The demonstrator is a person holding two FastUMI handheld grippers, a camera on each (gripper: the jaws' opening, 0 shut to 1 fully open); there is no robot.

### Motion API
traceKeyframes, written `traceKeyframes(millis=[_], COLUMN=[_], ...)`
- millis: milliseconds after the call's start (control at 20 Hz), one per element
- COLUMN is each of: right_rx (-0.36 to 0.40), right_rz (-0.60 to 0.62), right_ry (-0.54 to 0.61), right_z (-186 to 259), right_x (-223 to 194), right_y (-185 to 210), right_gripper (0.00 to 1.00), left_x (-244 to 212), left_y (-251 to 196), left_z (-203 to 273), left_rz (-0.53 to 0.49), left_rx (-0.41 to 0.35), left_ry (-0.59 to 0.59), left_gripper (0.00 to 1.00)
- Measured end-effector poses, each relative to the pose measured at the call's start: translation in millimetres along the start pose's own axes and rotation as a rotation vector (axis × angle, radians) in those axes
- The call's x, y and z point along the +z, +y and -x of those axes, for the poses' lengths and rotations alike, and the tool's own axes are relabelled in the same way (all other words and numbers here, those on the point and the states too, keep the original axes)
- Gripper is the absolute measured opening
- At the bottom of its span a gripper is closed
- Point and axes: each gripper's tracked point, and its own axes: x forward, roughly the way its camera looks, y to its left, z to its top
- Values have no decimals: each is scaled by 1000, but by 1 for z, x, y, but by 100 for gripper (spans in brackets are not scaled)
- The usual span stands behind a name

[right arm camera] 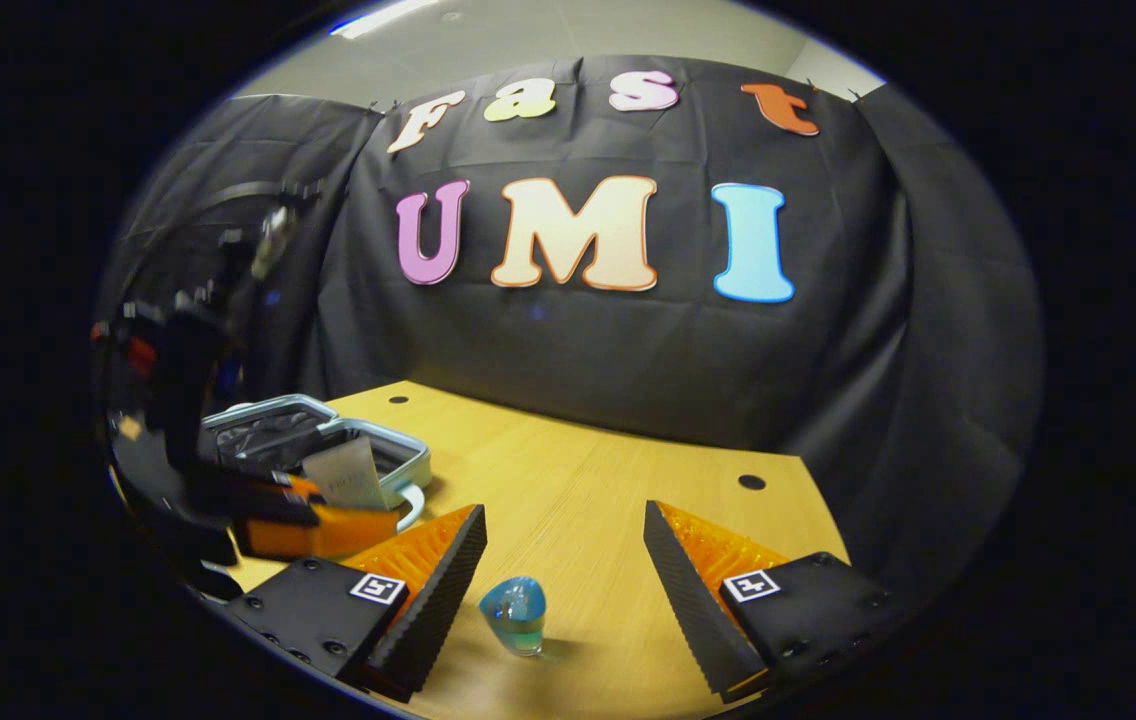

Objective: First open the suitcase, pack the skin care products into it, and then close the suitcase.

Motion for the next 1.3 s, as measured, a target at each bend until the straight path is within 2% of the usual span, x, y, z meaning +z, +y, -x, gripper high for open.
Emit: traceKeyframes(millis=[350, 450, 500, 550, 650, 900, 1000, 1100, 1300], right_rx=[54, 98, 132, 148, 144, 181, 192, 229, 291], right_rz=[12, 17, 7, -12, -50, -107, -123, -154, -226], right_ry=[127, 182, 218, 247, 258, 289, 286, 263, 266], right_z=[-15, -17, -18, -18, -19, -21, -22, -23, -29], right_x=[-68, -92, -105, -112, -111, -85, -62, -36, 3], right_y=[14, 23, 30, 33, 30, 55, 72, 99, 154], right_gripper=[99, 98, 96, 85, 50, 46, 50, 46, 48], left_x=[53, 58, 61, 61, 56, 24, -2, -19, -54], left_y=[28, 41, 50, 58, 82, 160, 188, 207, 235], left_z=[37, 45, 44, 45, 49, 50, 47, 37, 19], left_rz=[-11, -5, 0, 0, -4, -7, 12, 35, 70], left_rx=[79, 103, 115, 131, 169, 270, 292, 289, 249], left_ry=[-74, -80, -80, -73, -51, 72, 167, 222, 316], left_gripper=[19, 19, 19, 19, 19, 19, 19, 20, 19])
